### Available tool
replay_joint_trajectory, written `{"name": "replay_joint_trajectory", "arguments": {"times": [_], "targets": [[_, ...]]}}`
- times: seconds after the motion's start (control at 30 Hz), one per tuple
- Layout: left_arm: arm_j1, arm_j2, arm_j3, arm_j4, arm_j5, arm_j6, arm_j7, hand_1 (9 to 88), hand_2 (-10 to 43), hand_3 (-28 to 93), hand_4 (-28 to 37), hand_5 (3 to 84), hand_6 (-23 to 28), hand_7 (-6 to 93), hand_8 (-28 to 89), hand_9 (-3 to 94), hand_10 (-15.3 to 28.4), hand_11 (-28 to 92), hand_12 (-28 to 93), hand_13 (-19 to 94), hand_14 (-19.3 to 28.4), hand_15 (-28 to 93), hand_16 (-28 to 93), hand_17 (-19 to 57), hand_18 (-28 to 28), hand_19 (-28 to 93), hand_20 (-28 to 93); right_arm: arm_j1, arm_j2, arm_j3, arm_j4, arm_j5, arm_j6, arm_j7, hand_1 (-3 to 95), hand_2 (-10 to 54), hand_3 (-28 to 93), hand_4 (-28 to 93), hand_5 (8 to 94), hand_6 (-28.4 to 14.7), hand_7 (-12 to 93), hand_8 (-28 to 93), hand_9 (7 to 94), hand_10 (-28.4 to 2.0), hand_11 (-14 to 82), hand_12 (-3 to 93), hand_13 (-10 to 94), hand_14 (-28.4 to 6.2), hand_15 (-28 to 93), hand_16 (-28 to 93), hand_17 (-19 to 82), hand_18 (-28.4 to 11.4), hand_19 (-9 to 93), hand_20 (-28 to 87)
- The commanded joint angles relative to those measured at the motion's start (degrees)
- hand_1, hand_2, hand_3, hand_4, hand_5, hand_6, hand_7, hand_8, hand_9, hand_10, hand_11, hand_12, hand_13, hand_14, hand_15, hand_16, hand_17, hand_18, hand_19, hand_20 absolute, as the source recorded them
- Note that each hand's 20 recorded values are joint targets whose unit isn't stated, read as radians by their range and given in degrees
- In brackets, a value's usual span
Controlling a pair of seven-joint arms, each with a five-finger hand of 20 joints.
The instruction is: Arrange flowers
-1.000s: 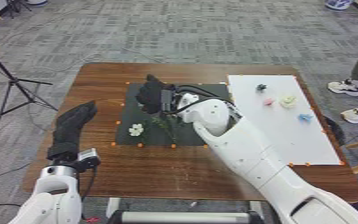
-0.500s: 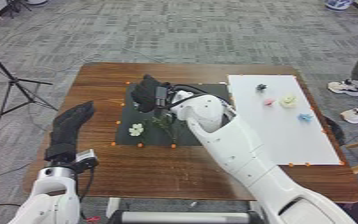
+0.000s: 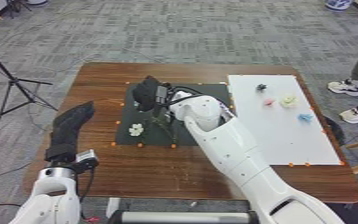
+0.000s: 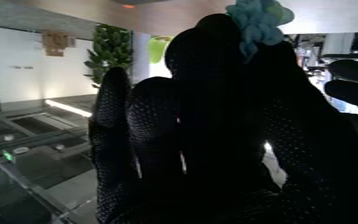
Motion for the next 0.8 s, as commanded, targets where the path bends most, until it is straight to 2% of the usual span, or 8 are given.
{"name": "replay_joint_trajectory", "arguments": {"times": [0.03,0.3,0.4,0.63,0.8], "targets": [[0.66,-0.83,0.02,-0.41,-0.27,-0.53,0.4,24.5,2.6,72,-25.5,46.0,5.3,15.4,-8,43.9,12.9,20,10,33,14.2,13,0,4.7,9.3,5,14,-0.78,-0.53,1.15,1.18,-21.42,0.0,-0.34,51.2,-1.6,60,-28,74.3,7.2,36,-5,76.2,-9.0,44.8,32.6,58,-12.6,74,44,26,-20.0,65,51],[0.54,-0.81,0.08,-0.34,-0.29,-0.6,0.27,24.4,2.6,72,-25.4,46.1,5.4,15.3,-8,43.8,12.9,19,10,33,14.3,13,0,4.7,9.3,5,14,-1.02,0.26,1.0,0.92,-20.1,-2.93,0.81,46.0,-1.9,65,-28,74.0,7.4,37,-6,76.1,-9.8,44.3,32.6,58,-13.4,74,43,25,-20.4,65,51],[0.56,-0.83,0.13,-0.39,-0.23,-0.57,0.2,24.4,2.5,72,-25.5,46.0,5.4,15.2,-8,43.7,12.9,19,10,33,14.4,13,0,4.7,9.3,5,14,-0.96,0.54,0.61,0.54,-19.05,-4.02,1.59,42.6,-2.3,65,-26,73.0,6.1,37,-5,75.9,-10.4,44.1,32.7,57,-13.8,74,43,25,-20.7,65,51],[0.61,-0.84,0.21,-0.39,-0.13,-0.72,-0.03,24.4,2.5,72,-25.4,46.1,5.4,15.3,-8,43.7,12.9,19,10,33,14.4,13,0,4.7,9.3,5,14,-1.16,1.41,-0.52,-0.3,-17.73,-4.59,3.01,40.2,-2.5,66,-26,70.6,4.7,35,-3,75.4,-10.8,44.2,32.8,57,-14.1,75,43,24,-21.0,65,51],[0.64,-0.76,0.17,-0.36,-0.18,-0.85,0.02,24.5,2.5,72,-25.5,46.0,5.3,15.5,-8,43.7,12.9,19,10,33,14.4,13,0,4.6,9.3,5,14,-1.06,1.88,-1.46,-0.61,-16.4,-3.07,5.07,37.6,-2.5,67,-25,69.5,4.0,34,-3,73.8,-11.2,44.5,32.9,57,-14.5,75,44,24,-21.0,65,51]]}}
